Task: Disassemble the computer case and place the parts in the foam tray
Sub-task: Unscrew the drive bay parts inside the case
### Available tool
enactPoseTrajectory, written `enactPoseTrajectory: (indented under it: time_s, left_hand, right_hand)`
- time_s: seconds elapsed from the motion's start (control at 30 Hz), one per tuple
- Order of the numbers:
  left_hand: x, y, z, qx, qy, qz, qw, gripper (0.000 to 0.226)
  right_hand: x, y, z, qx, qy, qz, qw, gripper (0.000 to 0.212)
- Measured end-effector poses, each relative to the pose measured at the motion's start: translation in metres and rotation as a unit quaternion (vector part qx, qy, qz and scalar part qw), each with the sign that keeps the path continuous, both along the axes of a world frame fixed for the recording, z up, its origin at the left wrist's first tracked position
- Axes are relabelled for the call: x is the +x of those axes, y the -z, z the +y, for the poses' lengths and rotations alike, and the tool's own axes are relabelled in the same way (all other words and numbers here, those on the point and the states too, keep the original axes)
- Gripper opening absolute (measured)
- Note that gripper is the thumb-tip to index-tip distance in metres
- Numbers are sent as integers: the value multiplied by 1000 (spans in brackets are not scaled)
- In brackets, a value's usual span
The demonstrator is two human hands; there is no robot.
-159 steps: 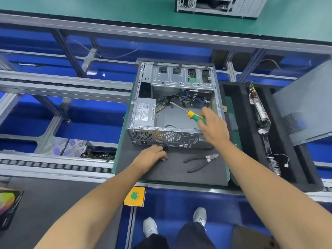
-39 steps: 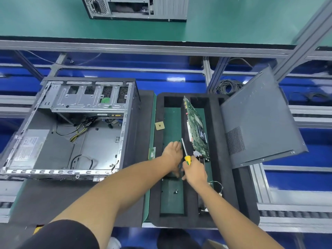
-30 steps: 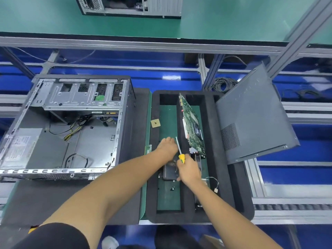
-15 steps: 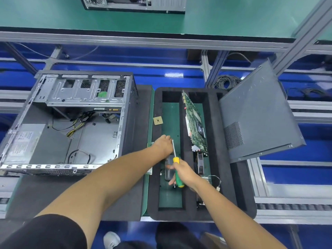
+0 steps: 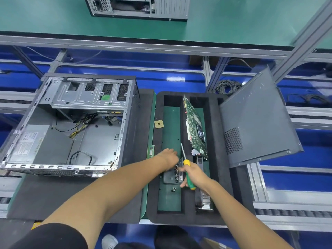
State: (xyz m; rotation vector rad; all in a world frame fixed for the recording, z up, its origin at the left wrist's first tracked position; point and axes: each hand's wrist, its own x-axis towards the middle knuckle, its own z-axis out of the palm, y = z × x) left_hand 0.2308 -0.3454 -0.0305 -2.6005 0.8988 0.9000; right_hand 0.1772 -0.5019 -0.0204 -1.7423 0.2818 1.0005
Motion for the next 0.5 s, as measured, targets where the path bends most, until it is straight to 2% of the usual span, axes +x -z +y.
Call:
enactPoseTrajectory:
  time_s: [0.1, 0.2, 0.3, 0.37, 0.5]
  left_hand:
    - [-8, 0, -8, -30, -42, 83, 995, 42]
    - [-12, -4, -10, -49, -89, 122, 987, 43]
    - [-9, -7, -4, -62, -109, 123, 984, 35]
    - [-7, -4, 1, -74, -103, 85, 988, 36]
    - [-15, 15, 0, -51, -74, 4, 996, 95]
  right_hand:
    - [0, 2, 2, -22, -12, -14, 1000, 14]
    - [1, 5, 1, -23, -15, -13, 1000, 17]
    - [2, 7, 0, -12, -9, -7, 1000, 18]
    - [2, 8, 0, -7, -6, -10, 1000, 16]
    - [3, 9, 1, -20, -14, -16, 1000, 17]
